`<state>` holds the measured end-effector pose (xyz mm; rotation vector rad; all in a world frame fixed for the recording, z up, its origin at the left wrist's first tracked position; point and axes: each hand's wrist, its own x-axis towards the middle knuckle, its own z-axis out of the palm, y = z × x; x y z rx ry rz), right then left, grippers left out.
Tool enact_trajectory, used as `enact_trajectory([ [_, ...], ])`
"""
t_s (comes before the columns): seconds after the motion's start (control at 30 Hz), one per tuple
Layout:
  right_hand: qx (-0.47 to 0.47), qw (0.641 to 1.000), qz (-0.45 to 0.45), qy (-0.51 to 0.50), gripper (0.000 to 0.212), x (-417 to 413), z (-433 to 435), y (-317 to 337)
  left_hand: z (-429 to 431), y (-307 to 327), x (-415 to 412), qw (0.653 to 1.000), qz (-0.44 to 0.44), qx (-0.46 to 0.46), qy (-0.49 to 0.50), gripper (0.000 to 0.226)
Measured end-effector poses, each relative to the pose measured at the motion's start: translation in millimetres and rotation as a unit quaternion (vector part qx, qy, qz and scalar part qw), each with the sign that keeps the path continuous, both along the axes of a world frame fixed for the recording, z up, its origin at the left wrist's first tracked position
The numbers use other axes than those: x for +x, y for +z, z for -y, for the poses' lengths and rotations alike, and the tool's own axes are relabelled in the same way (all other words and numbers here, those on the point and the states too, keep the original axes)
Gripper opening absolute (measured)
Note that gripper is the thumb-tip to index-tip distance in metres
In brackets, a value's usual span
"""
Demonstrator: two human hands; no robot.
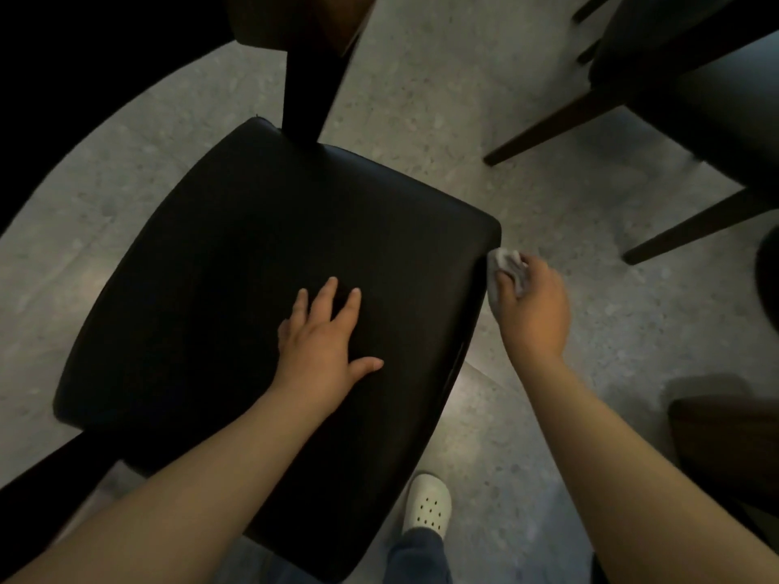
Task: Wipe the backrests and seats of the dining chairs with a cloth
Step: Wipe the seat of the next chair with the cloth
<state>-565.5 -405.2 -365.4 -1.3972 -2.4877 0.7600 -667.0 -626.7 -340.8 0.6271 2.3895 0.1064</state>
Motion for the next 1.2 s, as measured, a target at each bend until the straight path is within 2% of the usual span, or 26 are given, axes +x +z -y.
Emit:
enact_trajectory([
  [0.1, -0.009, 0.998, -0.048, 0.026, 0.028, -25.1, -13.8, 8.0, -11.9, -12.4, -1.7, 0.999, 0.023, -0.036, -0.009, 0.104],
  [0.23, 0.008, 0.999, -0.017, 0.047, 0.032, -51.5, -38.6, 4.9, -15.4, -25.4, 0.5, 0.996, 0.015, -0.080, -0.023, 0.110],
  [0.33, -0.053, 0.995, -0.027, 0.083, 0.033, -55.4, -39.0, -7.0, -13.7, -29.1, 0.3, 0.996, 0.010, -0.080, -0.026, 0.110],
  [0.5, -0.087, 0.989, -0.079, 0.090, 0.032, -8.7, 8.9, -18.3, -16.8, -26.3, 2.1, 0.995, -0.002, -0.099, -0.025, 0.109],
  [0.67, -0.136, 0.971, -0.098, 0.168, 0.027, 45.7, 31.0, -6.4, -20.2, -17.3, 2.3, 0.994, 0.008, -0.107, -0.026, 0.107],
  [0.83, -0.064, 0.991, -0.069, 0.098, 0.027, -7.2, -29.5, -6.7, -21.6, -15.7, 4.4, 0.993, 0.002, -0.116, -0.024, 0.106],
  [0.9, -0.057, 0.993, -0.038, 0.101, 0.030, -32.4, -45.5, -11.4, -21.5, -17.0, 4.9, 0.993, -0.002, -0.119, -0.022, 0.107],
  [0.97, -0.070, 0.991, -0.054, 0.096, 0.031, -37.1, -39.6, -16.9, -20.9, -19.1, 4.5, 0.993, -0.002, -0.117, -0.019, 0.107],
  [1.07, -0.084, 0.987, -0.091, 0.100, 0.031, -5.1, -1.8, -19.6, -20.4, -20.6, 3.8, 0.993, 0.005, -0.119, -0.014, 0.108],
  [1.2, -0.135, 0.972, -0.083, 0.176, 0.030, 46.1, 33.0, -17.0, -21.0, -20.3, 4.2, 0.993, 0.005, -0.121, -0.015, 0.108],
])
